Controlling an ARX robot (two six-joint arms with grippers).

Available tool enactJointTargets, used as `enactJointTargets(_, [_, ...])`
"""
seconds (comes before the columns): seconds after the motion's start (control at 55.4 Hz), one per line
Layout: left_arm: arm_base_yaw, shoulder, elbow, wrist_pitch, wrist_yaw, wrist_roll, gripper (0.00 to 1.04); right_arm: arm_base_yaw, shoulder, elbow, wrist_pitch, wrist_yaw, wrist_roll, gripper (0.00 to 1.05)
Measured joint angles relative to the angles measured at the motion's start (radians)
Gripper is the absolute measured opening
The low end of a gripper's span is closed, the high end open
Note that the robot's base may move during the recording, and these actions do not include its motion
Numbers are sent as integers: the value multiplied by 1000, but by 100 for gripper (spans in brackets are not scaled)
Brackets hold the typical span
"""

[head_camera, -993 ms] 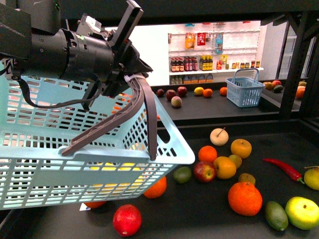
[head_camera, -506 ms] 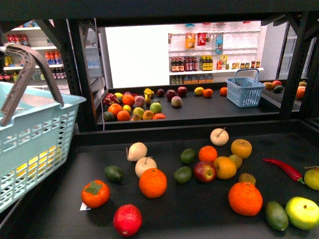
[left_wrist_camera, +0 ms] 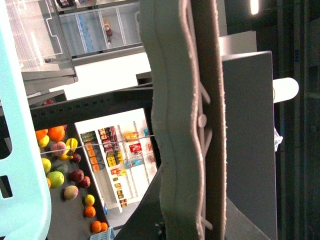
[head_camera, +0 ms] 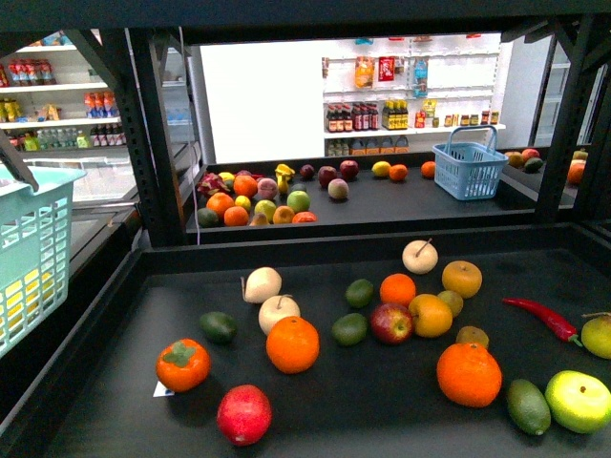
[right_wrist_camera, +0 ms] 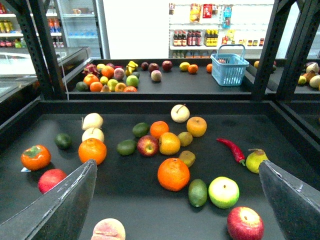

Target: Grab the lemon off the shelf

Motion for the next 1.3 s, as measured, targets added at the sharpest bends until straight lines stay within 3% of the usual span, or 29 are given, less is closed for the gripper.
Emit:
enactJointTargets(0.325, [128, 63, -13, 122, 72, -71, 8, 0, 0, 0, 0, 0, 0, 97])
enactJointTargets(1.011, [217, 178, 18, 184, 143, -148, 9, 0, 0, 0, 0, 0, 0, 97])
enactJointTargets(1.138, [222, 183, 16, 187, 149, -131, 30, 0, 0, 0, 0, 0, 0, 97])
enactJointTargets(1.3, [228, 183, 15, 171, 161, -108, 67, 0, 0, 0, 0, 0, 0, 97])
